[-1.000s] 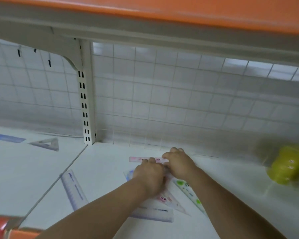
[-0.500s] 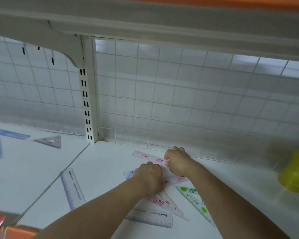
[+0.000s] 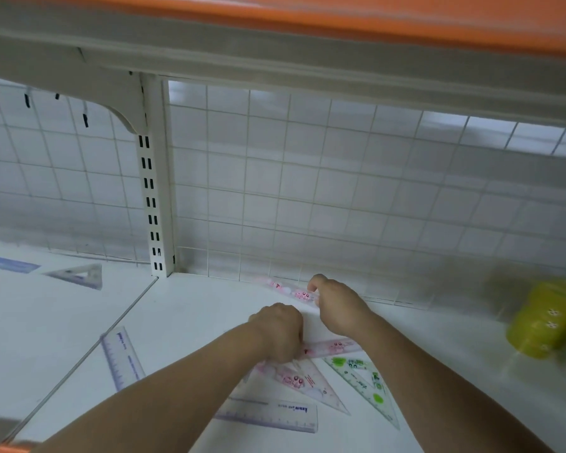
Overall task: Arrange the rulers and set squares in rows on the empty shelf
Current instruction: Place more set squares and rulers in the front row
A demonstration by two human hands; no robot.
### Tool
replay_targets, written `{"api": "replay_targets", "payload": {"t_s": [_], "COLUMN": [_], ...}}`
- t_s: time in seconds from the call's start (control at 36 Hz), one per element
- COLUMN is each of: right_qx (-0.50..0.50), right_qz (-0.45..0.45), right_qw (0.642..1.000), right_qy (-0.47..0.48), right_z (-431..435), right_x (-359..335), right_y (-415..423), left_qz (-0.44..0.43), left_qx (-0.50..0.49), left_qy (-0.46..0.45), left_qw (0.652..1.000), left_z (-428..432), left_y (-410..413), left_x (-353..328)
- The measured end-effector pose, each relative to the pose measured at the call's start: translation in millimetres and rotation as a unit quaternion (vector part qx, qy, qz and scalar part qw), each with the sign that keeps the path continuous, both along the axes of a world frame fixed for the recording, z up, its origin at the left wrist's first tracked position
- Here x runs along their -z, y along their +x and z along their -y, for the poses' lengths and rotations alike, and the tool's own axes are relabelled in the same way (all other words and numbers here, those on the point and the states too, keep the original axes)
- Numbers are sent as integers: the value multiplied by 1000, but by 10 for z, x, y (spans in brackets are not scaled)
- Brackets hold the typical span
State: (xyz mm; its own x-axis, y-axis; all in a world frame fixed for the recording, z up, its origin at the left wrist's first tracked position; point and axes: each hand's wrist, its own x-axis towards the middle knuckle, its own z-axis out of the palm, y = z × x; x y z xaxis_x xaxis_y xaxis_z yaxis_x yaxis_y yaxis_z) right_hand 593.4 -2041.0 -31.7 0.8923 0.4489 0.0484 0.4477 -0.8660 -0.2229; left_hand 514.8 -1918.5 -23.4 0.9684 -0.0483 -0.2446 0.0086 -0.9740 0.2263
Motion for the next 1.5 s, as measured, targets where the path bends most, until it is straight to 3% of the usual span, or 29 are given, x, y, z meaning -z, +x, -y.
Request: {"api": "replay_targets", "payload": {"t_s": [0.22,0.5,0.86,1.0,1.11,1.36,1.5], "right_qx": [27,37,27,22,15,-11,-31], "right_qz": [21,22,1,-2,-14,-52,-33], "right_qw": [999,999,999,999,999,997,999], "right_qy": [13,25,33,43,48,52,27], "right_z": [128,175,184,175,180,190,90], "right_x": [-70,-59,-85,-114,-116,-111,-100], "right_y": [-23,-75,-150,-140,-136,-159,-215], "left_qz": [0,-65,-21,2,22,56,80], "left_qx": [19,141,170,184,145,41,10], "left_qy": [20,107,76,123,152,54,76], "left_qw": [1000,982,982,975,977,996,994], "left_z": [72,-18,-115,-181,-267,-619,-713], "left_y": [-39,-161,-178,-194,-190,-286,-388], "left_x": [10,-186,-117,-19,-52,-163,-142]}}
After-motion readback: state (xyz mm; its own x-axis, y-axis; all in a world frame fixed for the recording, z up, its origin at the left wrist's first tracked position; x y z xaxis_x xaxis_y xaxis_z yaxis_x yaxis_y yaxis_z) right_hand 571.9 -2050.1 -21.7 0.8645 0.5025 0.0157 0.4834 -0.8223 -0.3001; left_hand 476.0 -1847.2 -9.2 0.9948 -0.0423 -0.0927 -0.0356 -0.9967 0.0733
